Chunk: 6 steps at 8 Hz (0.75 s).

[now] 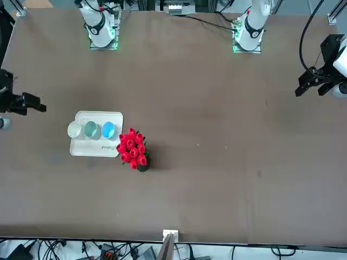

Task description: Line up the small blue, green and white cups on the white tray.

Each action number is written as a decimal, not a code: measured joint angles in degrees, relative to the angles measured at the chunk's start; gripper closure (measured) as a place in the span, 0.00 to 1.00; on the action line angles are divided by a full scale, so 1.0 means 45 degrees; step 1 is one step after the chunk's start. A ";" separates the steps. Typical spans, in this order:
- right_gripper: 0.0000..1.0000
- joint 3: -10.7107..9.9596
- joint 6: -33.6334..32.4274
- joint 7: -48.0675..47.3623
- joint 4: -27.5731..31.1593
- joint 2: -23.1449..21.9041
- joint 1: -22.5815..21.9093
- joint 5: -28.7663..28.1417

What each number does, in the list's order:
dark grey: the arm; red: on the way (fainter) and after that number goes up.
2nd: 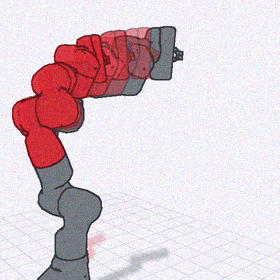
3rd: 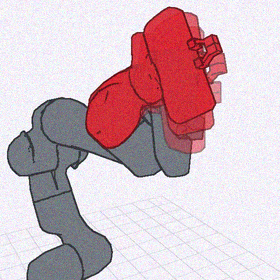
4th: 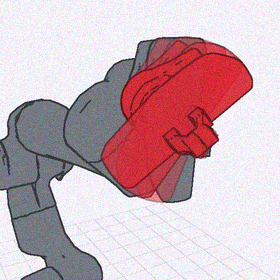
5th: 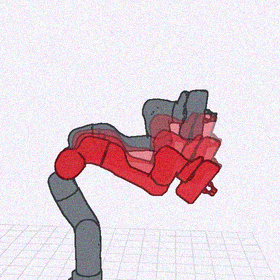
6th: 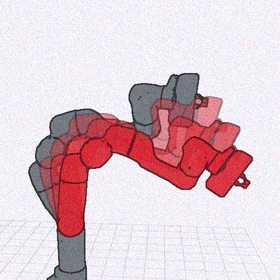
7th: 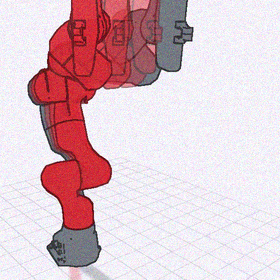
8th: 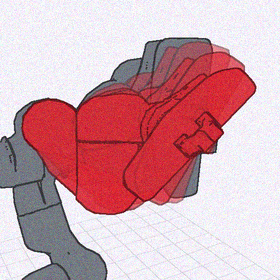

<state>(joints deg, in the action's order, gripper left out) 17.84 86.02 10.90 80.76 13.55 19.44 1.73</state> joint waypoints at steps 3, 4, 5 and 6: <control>0.00 -0.2536 -0.0013 -0.0322 0.0997 -0.1212 -0.3271 -0.0119; 0.00 -0.2797 0.0488 -0.0677 0.1767 -0.1747 -0.3632 -0.0120; 0.00 -0.2888 0.1179 -0.0856 0.2610 -0.2327 -0.3731 -0.0120; 0.00 -0.2989 0.1640 -0.0898 0.3278 -0.2818 -0.3766 -0.0209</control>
<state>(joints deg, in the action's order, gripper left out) 4.38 93.40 6.85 95.52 0.87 2.49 0.79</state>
